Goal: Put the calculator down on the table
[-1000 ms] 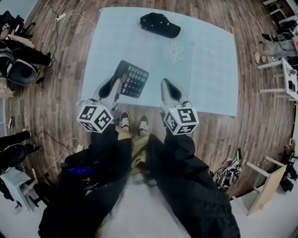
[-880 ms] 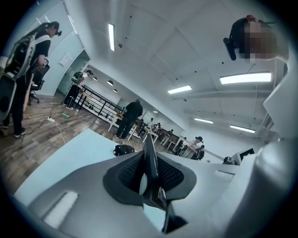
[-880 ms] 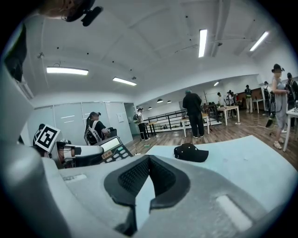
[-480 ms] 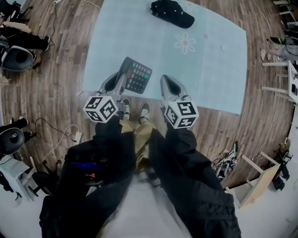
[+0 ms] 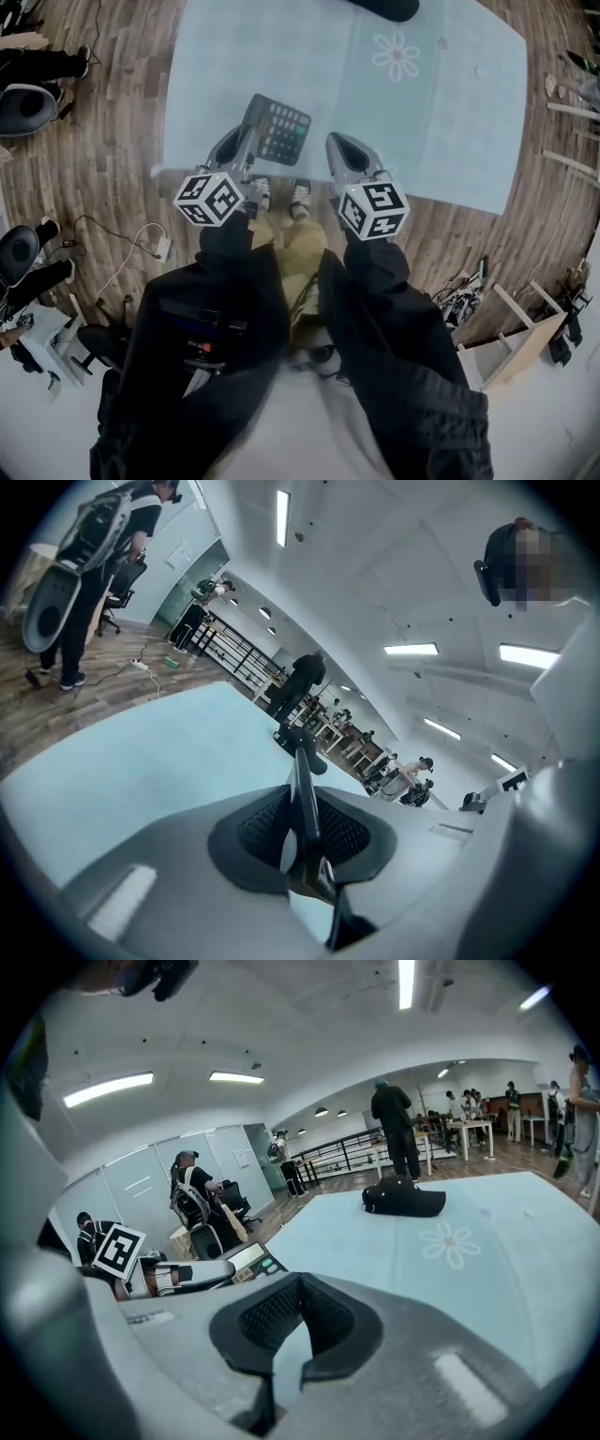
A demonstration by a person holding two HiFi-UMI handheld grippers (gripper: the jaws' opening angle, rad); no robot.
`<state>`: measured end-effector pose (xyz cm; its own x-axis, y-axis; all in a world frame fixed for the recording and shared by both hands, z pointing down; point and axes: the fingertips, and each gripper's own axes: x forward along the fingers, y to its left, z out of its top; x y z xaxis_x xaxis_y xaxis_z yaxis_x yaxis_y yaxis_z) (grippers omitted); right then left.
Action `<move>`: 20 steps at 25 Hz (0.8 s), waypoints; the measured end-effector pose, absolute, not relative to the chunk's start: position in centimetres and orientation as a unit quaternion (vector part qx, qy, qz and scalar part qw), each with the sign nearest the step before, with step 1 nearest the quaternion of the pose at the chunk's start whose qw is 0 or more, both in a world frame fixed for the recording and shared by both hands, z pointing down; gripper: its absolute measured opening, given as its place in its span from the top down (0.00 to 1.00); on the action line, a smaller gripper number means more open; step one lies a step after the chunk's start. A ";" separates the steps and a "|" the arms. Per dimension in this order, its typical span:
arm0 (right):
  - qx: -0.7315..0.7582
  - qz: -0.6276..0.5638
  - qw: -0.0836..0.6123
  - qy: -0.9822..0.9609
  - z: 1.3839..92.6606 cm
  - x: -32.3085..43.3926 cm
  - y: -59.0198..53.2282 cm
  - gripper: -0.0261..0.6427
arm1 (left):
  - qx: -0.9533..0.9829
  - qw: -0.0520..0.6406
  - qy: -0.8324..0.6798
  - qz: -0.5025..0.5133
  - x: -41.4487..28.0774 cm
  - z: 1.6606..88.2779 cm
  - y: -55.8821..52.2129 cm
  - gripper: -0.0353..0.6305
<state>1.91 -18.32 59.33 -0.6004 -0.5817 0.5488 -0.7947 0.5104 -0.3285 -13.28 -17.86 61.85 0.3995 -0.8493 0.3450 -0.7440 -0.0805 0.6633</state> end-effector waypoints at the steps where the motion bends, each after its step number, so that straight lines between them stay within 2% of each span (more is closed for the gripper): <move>1: 0.404 0.286 0.191 -0.848 60.0 1.7 -18.5 0.96 | 0.730 0.408 -0.545 -0.067 -13.5 62.6 -18.0 0.85; 20: 0.395 0.343 0.200 -0.829 65.2 1.4 -18.5 0.96 | 0.695 0.441 -0.566 -0.043 -15.6 71.5 -18.4 0.85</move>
